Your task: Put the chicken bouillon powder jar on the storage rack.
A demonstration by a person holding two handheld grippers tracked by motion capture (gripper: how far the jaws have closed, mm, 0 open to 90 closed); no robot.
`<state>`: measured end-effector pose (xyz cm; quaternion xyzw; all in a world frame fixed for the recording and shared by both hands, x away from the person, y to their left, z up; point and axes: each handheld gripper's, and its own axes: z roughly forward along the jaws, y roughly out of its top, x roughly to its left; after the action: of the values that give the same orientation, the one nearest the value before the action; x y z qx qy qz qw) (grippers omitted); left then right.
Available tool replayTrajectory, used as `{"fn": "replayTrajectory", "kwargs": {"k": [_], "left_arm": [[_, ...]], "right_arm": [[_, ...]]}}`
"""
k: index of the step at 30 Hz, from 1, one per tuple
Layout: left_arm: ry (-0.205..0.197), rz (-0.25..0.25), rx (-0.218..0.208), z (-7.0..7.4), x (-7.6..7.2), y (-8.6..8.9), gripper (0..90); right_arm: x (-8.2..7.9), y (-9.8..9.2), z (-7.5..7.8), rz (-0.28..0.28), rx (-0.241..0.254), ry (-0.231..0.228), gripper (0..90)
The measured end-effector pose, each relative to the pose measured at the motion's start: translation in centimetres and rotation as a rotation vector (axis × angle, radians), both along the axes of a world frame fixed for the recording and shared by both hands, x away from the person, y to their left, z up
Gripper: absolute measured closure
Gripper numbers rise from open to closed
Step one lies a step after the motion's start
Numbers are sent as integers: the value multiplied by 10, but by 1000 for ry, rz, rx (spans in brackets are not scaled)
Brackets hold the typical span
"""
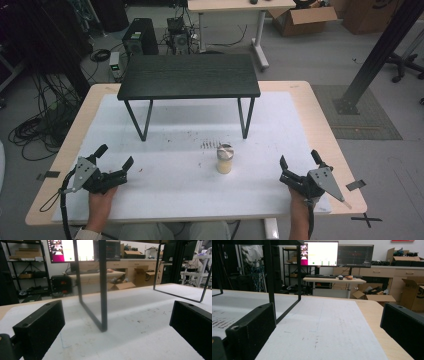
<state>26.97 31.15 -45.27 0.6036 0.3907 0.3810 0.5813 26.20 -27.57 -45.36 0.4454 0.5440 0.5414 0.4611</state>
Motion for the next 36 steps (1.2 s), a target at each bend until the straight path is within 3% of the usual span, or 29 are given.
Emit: {"fn": "replayTrajectory", "kwargs": {"k": [9,16,36], "left_arm": [[0,0,0,0,0,0,3],[-1,0,0,0,0,0,3],[-2,0,-2,0,0,0,2]], "right_arm": [[4,2,3,25,-25,41,0],[5,7,13,50,-8,27,0],[2,47,42,228,22,26,0]]}}
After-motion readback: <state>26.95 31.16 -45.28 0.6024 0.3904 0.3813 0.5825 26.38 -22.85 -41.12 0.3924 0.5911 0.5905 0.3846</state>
